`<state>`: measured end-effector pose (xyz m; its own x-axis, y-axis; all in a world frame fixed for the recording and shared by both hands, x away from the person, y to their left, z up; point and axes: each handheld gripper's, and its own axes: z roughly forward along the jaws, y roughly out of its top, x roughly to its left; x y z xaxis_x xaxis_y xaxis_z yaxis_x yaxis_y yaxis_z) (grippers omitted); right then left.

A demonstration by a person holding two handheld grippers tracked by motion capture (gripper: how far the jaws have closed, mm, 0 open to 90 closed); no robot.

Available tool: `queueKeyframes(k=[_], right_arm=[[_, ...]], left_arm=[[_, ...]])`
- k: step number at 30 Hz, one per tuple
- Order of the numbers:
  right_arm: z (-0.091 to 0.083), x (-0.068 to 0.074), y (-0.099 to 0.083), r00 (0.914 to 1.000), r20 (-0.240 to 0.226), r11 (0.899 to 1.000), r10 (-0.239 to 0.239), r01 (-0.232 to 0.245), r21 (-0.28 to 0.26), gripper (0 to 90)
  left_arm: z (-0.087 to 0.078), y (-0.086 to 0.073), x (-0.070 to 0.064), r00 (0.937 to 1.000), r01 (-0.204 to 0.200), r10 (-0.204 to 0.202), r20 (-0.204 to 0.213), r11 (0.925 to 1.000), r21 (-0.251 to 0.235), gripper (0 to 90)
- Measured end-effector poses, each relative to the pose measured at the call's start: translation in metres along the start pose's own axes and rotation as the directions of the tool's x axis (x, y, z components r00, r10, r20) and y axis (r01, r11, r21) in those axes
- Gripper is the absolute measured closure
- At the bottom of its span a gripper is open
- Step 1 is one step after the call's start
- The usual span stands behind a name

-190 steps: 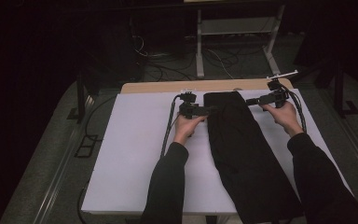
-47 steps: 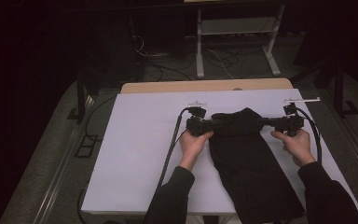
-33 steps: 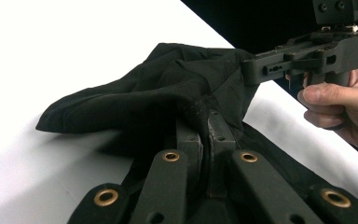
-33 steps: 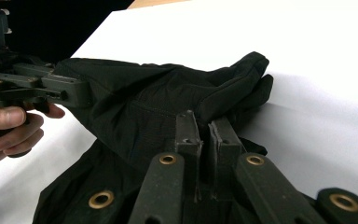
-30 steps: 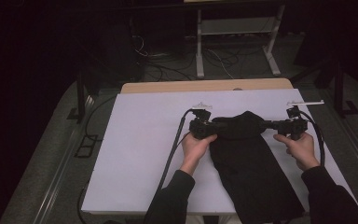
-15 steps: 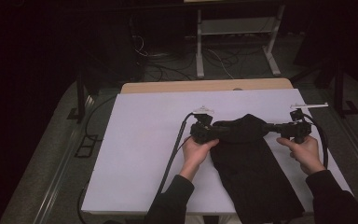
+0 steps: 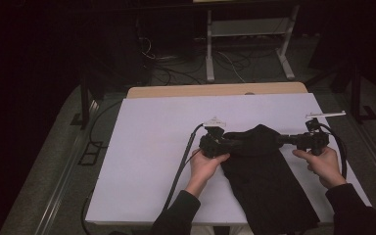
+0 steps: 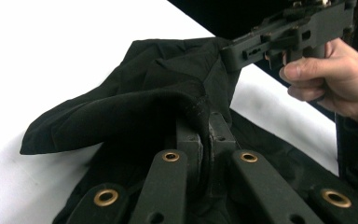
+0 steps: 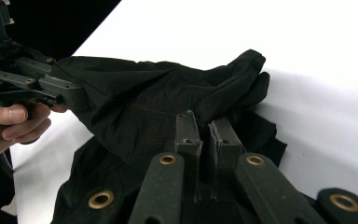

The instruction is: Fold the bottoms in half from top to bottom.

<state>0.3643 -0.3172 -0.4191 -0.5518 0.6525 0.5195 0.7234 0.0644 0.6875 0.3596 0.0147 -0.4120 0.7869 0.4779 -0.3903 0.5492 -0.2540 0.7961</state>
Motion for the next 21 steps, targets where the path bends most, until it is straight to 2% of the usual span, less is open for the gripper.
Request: queueKeyframes(k=[7,10,21], right_arm=[[-0.002,0.001,-0.006,0.9999,-0.01,0.999,0.001,-0.001,0.032,83.1],[-0.002,0.001,-0.009,1.0,-0.009,0.999,0.004,-0.003,0.049,83.1],[0.001,-0.001,-0.02,0.9997,-0.01,0.994,0.023,-0.022,0.11,82.8]], left_arm=[[-0.002,-0.01,-0.004,0.9997,-0.019,0.019,0.013,0.9998,0.005,85.9],[0.0,-0.013,-0.003,0.9998,-0.016,0.015,0.014,0.9997,0.02,85.7],[0.001,-0.029,-0.002,0.9995,0.003,-0.004,0.03,0.9996,0.027,85.2]])
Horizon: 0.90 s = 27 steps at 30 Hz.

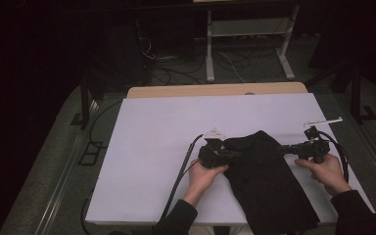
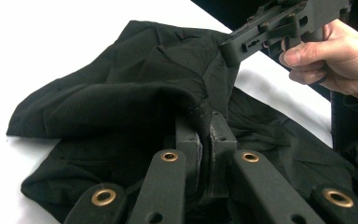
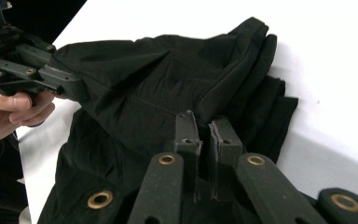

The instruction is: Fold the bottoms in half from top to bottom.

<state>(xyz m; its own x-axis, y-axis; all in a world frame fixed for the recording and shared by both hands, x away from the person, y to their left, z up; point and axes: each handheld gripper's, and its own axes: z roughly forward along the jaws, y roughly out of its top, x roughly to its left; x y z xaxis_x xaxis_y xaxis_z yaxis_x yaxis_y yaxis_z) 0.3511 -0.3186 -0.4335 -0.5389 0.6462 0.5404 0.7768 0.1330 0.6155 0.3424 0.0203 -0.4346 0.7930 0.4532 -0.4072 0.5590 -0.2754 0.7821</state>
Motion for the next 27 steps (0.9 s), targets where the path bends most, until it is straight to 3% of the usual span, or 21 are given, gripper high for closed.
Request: queueKeyframes(k=[15,27], right_arm=[[0.002,-0.003,-0.007,1.0,-0.001,0.998,0.006,-0.006,0.056,82.4],[0.009,-0.007,-0.011,0.9997,0.005,0.991,0.025,-0.026,0.133,81.5]], left_arm=[[0.007,-0.016,0.005,0.9994,0.018,-0.02,0.027,0.9989,0.042,84.9],[0.011,-0.023,0.008,0.9984,0.032,-0.035,0.043,0.9973,0.067,85.0]])
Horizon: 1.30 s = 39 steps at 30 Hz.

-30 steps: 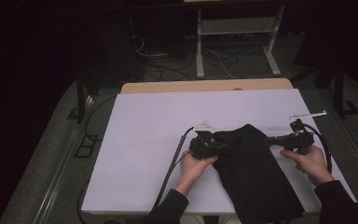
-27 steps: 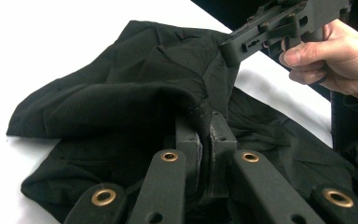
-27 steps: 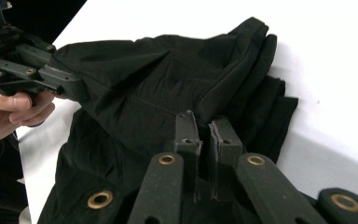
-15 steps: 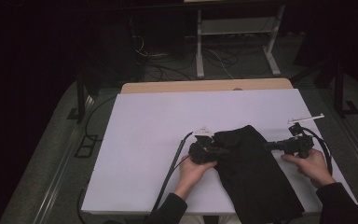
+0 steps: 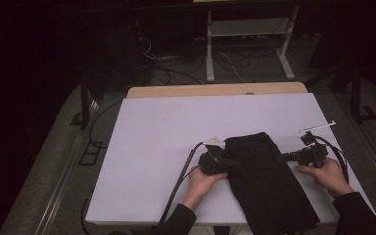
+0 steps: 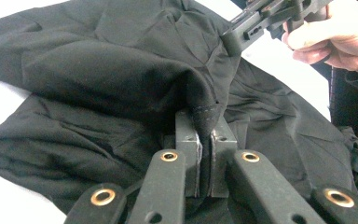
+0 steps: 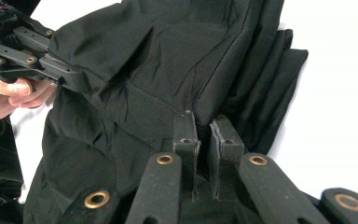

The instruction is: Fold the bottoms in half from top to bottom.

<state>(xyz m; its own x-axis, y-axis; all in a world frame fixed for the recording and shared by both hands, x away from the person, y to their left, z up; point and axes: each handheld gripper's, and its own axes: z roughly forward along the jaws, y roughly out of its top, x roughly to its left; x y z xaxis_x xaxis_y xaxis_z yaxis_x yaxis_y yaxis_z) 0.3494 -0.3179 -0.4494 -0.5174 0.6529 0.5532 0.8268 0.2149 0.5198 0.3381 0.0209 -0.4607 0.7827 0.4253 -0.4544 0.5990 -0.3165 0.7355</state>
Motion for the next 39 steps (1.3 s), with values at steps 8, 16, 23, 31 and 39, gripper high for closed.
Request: queueKeyframes(k=[8,16,23,31,39], right_arm=[[0.0,0.004,0.001,0.9991,0.03,1.0,-0.028,0.028,0.006,70.0],[-0.006,0.01,0.005,0.9964,0.041,0.993,-0.074,0.078,-0.084,40.1],[-0.008,0.013,0.012,0.9933,0.034,0.987,-0.111,0.114,-0.112,19.5],[-0.007,0.018,0.025,0.9902,0.063,0.982,-0.125,0.132,-0.136,1.9],[-0.007,0.023,0.042,0.9885,0.077,0.976,-0.13,0.141,-0.163,0.6]], left_arm=[[-0.001,-0.001,0.001,1.0,0.003,-0.003,-0.002,1.0,-0.002,85.0],[-0.001,-0.001,0.001,0.9999,-0.01,0.01,-0.005,0.9999,0.005,85.0],[0.001,-0.002,0.001,1.0,-0.007,0.007,0.0,1.0,-0.002,85.1],[0.0,-0.001,-0.001,0.9998,-0.016,0.016,-0.009,0.9998,-0.012,85.1],[0.0,0.0,-0.003,0.9994,-0.033,0.033,-0.014,0.9993,-0.017,85.2]])
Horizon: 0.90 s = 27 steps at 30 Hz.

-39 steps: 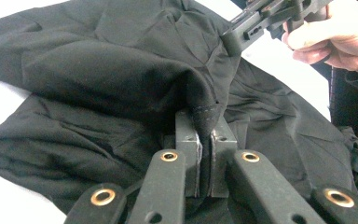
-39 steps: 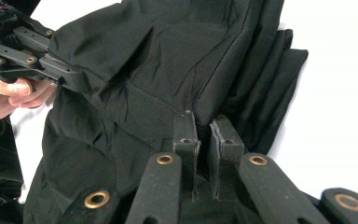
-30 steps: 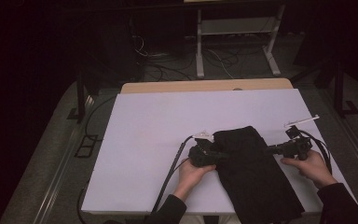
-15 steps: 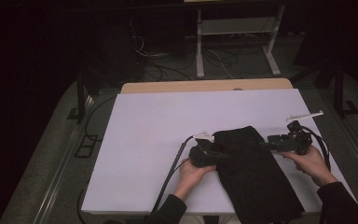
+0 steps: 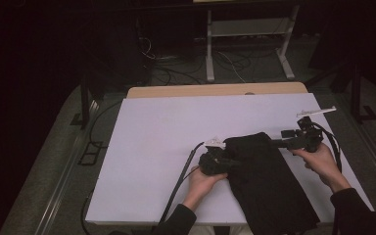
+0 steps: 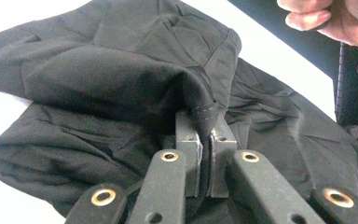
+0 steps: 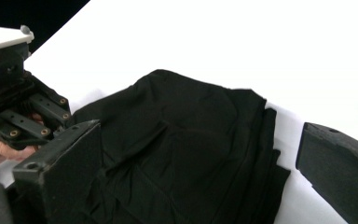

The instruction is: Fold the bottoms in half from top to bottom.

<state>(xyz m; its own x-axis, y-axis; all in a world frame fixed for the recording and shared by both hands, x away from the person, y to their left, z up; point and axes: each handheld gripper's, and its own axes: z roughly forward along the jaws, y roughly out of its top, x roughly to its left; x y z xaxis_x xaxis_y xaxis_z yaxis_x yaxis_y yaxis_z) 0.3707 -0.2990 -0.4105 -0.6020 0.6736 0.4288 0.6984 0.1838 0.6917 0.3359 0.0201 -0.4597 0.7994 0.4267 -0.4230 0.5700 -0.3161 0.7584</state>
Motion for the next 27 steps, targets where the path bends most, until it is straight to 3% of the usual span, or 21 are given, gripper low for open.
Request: queueKeyframes(k=[8,27], right_arm=[[0.006,0.0,0.01,0.9996,0.016,1.0,-0.022,0.022,0.009,0.6],[0.029,-0.021,0.024,0.9991,0.039,0.999,0.013,-0.015,0.049,4.7]], left_arm=[[0.001,0.0,0.0,1.0,-0.002,0.002,0.0,1.0,-0.004,85.2],[0.002,0.0,-0.002,0.9997,-0.02,0.02,-0.011,0.9998,0.004,85.2]])
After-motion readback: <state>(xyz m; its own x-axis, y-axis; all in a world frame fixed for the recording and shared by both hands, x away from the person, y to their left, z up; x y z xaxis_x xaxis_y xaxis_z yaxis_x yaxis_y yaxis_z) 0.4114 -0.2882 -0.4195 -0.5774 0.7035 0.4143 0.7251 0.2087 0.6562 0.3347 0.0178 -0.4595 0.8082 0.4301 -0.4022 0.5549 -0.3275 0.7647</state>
